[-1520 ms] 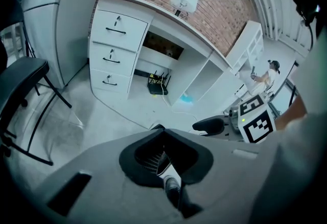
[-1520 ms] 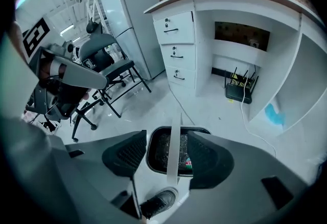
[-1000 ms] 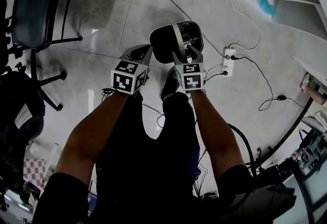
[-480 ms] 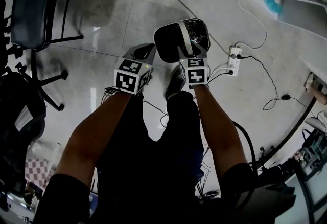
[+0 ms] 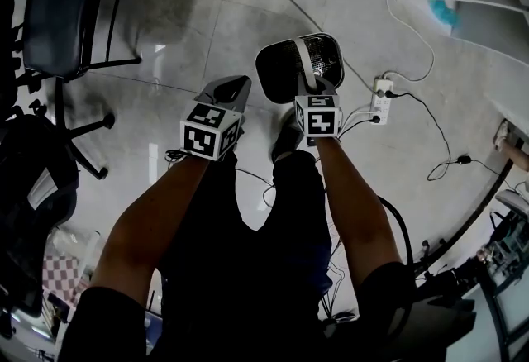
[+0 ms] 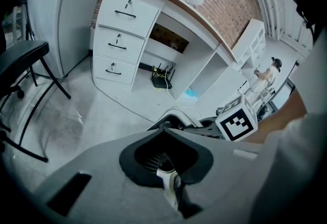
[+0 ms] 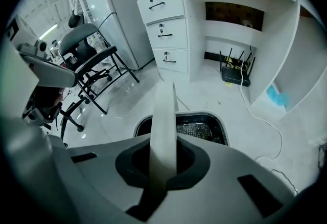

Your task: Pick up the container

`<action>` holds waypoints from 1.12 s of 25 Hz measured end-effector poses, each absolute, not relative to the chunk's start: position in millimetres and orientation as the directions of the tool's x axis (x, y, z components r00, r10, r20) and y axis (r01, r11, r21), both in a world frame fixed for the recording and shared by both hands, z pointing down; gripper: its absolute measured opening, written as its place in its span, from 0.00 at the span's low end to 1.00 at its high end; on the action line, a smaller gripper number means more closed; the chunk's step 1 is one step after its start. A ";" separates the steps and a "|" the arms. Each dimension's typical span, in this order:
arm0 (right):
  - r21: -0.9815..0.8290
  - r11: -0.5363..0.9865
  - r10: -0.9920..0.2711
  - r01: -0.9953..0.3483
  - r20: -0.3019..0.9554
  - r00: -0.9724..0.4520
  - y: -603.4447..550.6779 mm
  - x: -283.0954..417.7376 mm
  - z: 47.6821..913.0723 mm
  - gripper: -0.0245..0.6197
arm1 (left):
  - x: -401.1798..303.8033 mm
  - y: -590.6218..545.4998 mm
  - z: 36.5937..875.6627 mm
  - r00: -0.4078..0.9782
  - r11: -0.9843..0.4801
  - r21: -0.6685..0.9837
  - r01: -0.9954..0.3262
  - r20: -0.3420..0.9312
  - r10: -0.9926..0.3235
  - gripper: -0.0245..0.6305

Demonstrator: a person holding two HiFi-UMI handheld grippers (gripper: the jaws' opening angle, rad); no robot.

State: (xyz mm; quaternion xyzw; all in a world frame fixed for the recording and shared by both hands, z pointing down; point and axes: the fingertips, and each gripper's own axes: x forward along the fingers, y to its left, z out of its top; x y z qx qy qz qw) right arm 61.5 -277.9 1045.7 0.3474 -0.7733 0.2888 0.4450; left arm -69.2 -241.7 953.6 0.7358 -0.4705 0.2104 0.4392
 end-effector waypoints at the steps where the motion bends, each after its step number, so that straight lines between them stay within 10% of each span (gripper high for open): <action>1: -0.134 0.587 -0.279 -0.798 0.893 -0.354 -276.5 63.7 1045.3 0.06 | -70.1 -240.7 950.5 0.465 -0.176 0.441 -0.880 0.725 -0.509 0.05; 28: -0.206 0.566 -0.362 -0.798 0.808 -0.465 -264.3 68.6 750.4 0.05 | -57.1 -228.5 684.3 0.526 -0.276 0.467 -0.840 0.581 -0.621 0.04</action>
